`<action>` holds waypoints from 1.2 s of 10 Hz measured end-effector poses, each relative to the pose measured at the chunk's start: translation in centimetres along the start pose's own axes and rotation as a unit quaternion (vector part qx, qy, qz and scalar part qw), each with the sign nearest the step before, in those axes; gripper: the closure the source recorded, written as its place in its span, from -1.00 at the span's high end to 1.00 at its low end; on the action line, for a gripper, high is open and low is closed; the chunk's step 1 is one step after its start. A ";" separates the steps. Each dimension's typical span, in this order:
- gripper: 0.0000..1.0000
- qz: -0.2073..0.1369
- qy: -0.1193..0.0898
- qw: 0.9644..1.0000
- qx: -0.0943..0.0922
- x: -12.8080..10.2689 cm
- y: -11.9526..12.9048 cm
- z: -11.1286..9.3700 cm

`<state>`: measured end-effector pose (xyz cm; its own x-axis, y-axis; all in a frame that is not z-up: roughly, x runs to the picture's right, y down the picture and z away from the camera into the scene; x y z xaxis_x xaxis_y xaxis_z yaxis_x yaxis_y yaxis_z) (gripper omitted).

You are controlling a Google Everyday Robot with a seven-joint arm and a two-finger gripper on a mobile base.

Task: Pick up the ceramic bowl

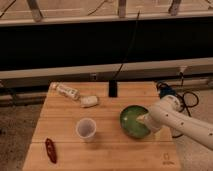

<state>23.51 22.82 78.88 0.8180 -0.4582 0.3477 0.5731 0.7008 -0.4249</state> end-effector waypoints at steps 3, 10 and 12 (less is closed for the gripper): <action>0.60 -0.003 -0.003 1.000 -0.002 0.2 -0.1 0.2; 0.53 -0.008 -0.011 1.000 -0.010 0.6 -0.3 0.8; 0.50 -0.009 -0.012 1.000 -0.011 0.8 -0.3 1.0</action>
<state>23.91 22.78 80.10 0.8060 -0.4576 0.3754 0.5893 0.6802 -0.4359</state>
